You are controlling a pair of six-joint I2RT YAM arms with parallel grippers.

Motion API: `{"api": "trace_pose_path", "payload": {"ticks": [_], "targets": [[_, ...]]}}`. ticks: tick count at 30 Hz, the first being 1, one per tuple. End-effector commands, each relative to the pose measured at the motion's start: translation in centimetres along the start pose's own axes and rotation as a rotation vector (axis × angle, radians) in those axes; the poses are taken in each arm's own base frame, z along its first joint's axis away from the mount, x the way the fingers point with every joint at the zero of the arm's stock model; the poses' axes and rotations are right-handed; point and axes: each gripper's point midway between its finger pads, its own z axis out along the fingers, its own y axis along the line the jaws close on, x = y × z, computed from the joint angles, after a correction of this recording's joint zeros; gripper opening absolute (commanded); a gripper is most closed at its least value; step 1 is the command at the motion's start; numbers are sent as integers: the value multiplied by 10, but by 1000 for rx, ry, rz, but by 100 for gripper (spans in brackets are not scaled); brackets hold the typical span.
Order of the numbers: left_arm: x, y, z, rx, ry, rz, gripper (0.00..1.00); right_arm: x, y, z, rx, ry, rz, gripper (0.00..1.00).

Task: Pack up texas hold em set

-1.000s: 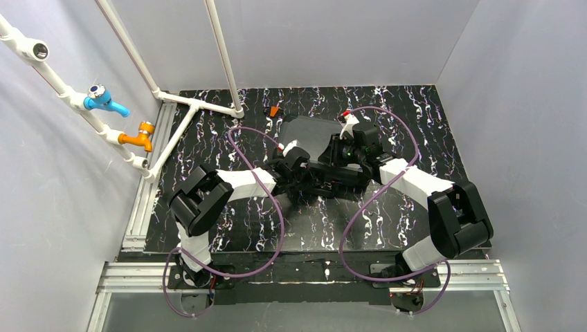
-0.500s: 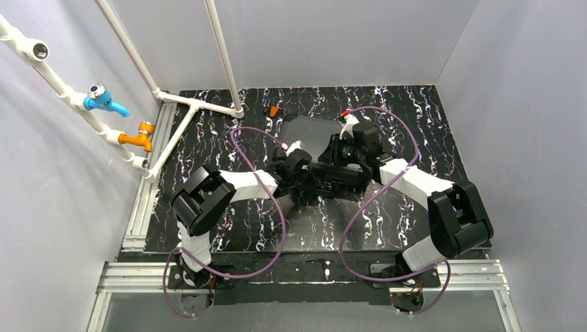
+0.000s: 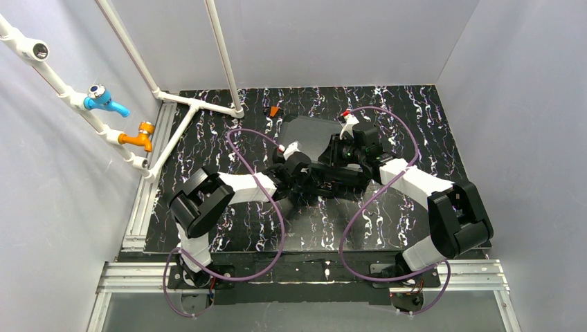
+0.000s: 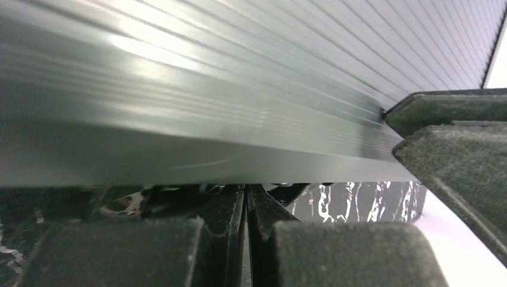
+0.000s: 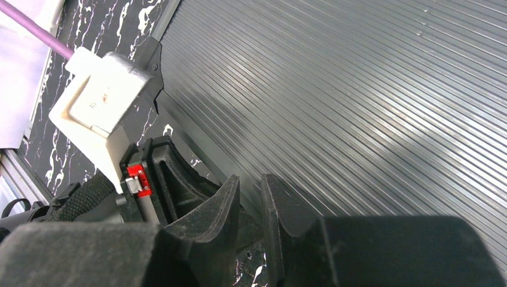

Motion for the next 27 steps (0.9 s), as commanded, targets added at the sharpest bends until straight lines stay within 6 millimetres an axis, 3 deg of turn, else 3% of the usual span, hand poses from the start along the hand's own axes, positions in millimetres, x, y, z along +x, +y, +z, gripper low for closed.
{"api": "trace_pose_path", "payload": {"ticks": [1,8,16,23,27], "targets": [[-28,115,-4,-401,-173,66,0,126,-57,-26,231,414,104,29],[-23,127,-8,-430,-168,56,0,128,-57,-27,235,415,107,29],[-21,117,-1,-404,-144,71,0,125,-57,-28,236,416,106,29],[-35,104,-29,-358,-182,132,0,118,-55,-29,241,407,100,29],[-45,98,-54,-325,-216,173,11,110,-53,-29,242,395,94,29]]}}
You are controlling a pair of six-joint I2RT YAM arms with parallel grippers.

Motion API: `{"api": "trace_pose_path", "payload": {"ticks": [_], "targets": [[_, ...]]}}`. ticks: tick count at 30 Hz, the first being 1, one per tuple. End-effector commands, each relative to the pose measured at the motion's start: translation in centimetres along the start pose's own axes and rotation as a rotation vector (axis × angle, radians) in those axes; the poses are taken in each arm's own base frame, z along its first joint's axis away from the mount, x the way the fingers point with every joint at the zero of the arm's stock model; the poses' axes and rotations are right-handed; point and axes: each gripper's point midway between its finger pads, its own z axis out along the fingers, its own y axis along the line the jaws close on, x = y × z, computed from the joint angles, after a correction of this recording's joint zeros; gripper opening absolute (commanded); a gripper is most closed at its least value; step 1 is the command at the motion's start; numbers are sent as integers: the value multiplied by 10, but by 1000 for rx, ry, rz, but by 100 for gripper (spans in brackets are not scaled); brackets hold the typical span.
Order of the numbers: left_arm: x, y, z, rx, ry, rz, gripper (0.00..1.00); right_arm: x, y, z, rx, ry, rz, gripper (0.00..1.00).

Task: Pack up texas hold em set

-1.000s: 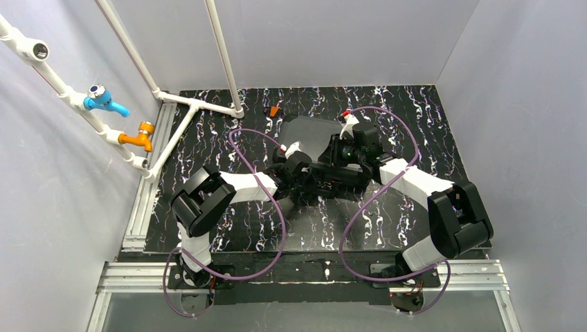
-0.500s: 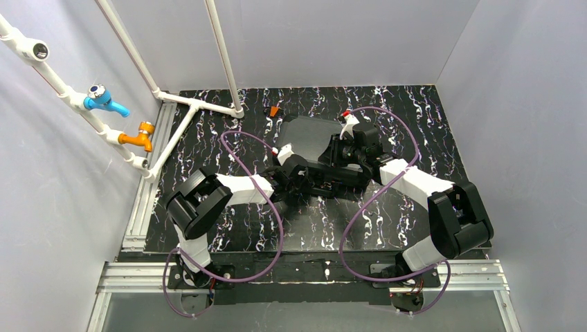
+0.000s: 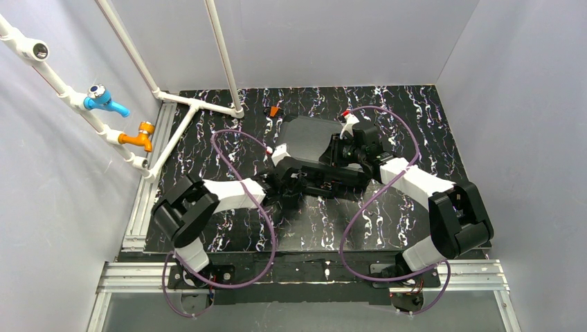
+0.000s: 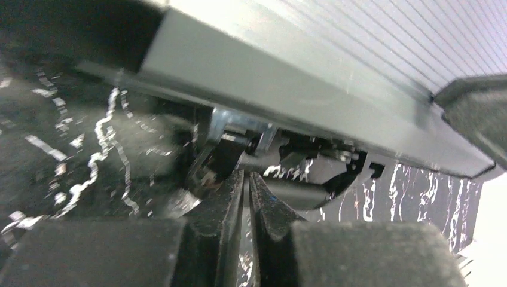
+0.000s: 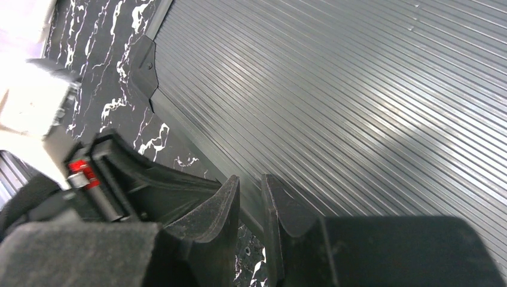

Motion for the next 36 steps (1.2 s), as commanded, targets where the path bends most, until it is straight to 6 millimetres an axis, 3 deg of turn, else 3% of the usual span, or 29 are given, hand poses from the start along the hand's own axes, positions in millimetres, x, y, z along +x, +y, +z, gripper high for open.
{"api": "trace_pose_path", "payload": {"ticks": [1,9,14,24,33,36], "targets": [[-29,68,-28,-213,-118,127,13,107,-51,-25,225,382,86,29],[-49,72,-82,-152,-194,228,35,78,-41,-26,219,338,63,30],[-62,85,-118,-188,-226,278,49,60,-34,-28,213,311,46,31],[-93,91,-182,-213,-290,409,75,15,-15,-37,196,242,3,33],[-132,76,-240,-192,-381,485,98,-36,12,-59,160,125,-52,37],[-140,68,-252,-174,-391,507,98,-57,24,-70,140,68,-75,47]]}}
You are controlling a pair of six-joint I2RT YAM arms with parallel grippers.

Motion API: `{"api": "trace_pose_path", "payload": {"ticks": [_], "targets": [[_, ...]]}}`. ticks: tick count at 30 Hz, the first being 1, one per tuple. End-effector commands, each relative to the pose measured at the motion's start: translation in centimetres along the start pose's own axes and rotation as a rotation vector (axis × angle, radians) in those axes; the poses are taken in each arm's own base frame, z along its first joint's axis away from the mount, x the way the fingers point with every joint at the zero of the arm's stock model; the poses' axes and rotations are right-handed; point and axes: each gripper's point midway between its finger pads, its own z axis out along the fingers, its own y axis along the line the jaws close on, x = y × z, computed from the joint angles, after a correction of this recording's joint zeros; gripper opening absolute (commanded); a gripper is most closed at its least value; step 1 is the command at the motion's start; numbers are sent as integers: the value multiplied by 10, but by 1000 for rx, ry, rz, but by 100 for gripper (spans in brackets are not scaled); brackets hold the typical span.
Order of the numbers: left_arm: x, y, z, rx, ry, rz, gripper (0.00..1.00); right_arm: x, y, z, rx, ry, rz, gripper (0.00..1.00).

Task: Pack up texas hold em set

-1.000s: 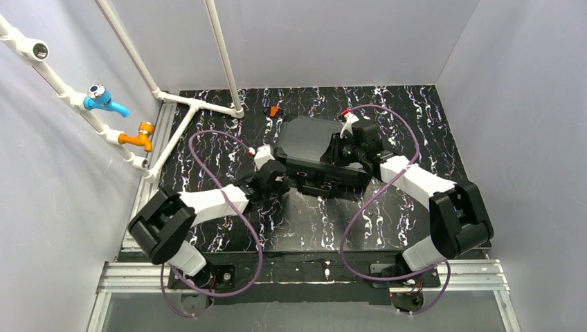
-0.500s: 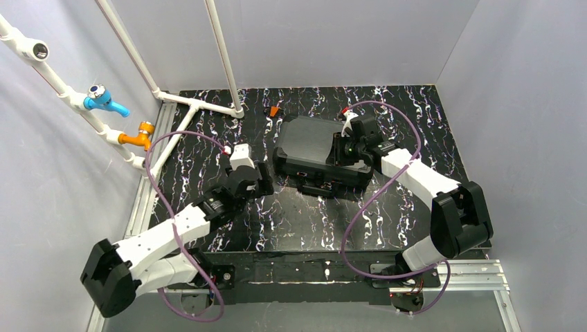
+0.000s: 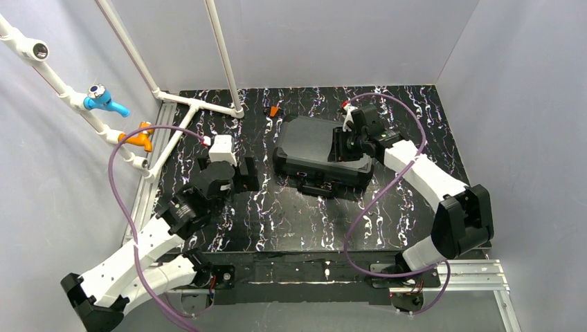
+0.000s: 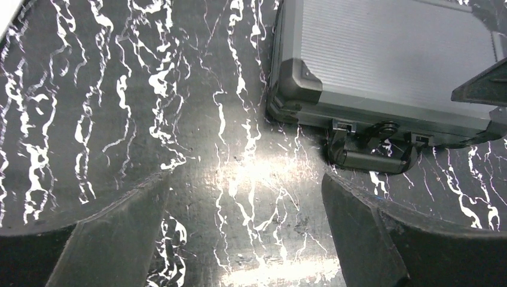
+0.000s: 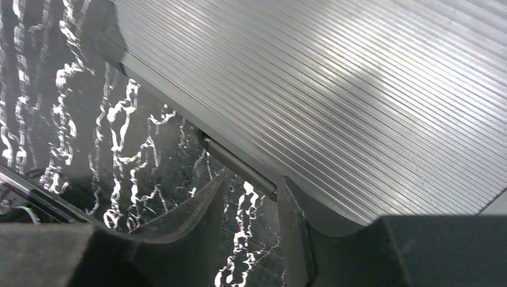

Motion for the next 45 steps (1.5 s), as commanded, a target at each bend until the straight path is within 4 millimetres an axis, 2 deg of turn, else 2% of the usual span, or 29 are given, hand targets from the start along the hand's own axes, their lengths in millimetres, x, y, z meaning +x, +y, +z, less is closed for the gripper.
{"api": "trace_pose_path", "payload": {"ticks": [1,6,12,18,21,26,28,36,41,45], "targets": [[-23,13,-18,-26,-25,81,98,-46,25,-46,-44,-154,-61,53],[-52,15,-27,-32,-88,137,98,-68,37,-75,-65,-243,-89,77],[-88,19,-32,-69,-190,212,98,-87,44,-108,-54,-351,-120,97],[-116,27,-35,-135,-305,280,98,-99,44,-141,-35,-494,-143,98],[-117,34,-33,-178,-339,294,98,-102,41,-153,-18,-562,-112,98],[-93,42,-25,-190,-340,288,98,-99,26,-160,29,-656,-10,98],[-90,44,-25,-194,-327,303,98,-97,22,-161,32,-685,11,98],[-89,50,-31,-200,-331,287,98,-80,5,-155,52,-760,76,98],[-88,50,-32,-196,-326,285,98,-78,7,-160,48,-764,46,98],[-86,48,-31,-190,-316,288,98,-76,7,-157,45,-752,41,98]]}}
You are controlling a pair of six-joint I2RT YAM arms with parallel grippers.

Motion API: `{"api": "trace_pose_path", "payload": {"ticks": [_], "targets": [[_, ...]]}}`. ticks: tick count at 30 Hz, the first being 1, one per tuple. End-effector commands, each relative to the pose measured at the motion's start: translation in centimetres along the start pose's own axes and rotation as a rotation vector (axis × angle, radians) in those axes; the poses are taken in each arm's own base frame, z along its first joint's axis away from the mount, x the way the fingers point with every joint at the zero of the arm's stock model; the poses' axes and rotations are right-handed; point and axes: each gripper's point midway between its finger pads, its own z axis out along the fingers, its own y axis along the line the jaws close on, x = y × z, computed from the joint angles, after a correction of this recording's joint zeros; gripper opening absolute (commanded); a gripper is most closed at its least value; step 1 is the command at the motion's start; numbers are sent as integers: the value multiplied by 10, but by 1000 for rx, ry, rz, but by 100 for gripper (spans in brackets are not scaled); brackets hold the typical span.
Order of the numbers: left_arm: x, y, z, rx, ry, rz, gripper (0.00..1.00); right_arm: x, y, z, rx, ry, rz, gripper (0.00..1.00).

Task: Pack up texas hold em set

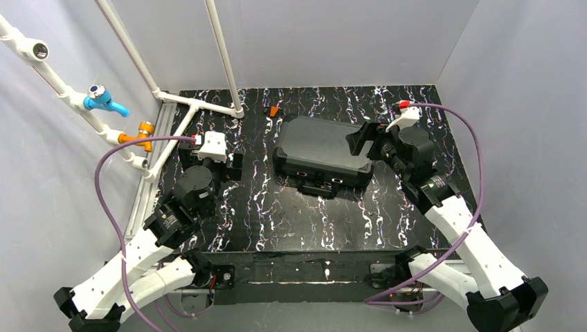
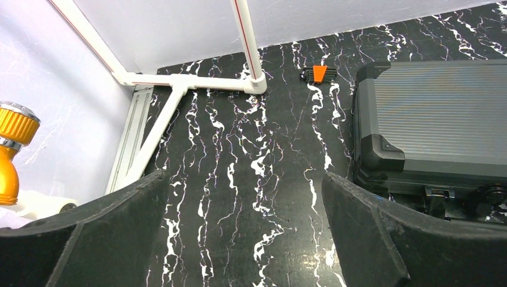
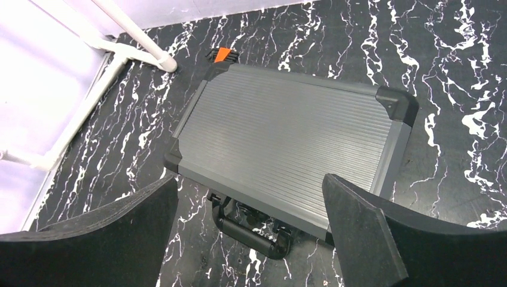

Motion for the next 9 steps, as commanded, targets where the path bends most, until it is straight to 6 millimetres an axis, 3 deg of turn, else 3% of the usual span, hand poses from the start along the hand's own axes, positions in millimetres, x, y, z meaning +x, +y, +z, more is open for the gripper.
{"api": "trace_pose_path", "payload": {"ticks": [1,9], "targets": [[0,5,-1,-22,0,-14,98,-18,6,-1,-22,-75,1,98],[1,6,-1,-26,2,-7,98,-17,-1,4,18,-78,15,98]]}}
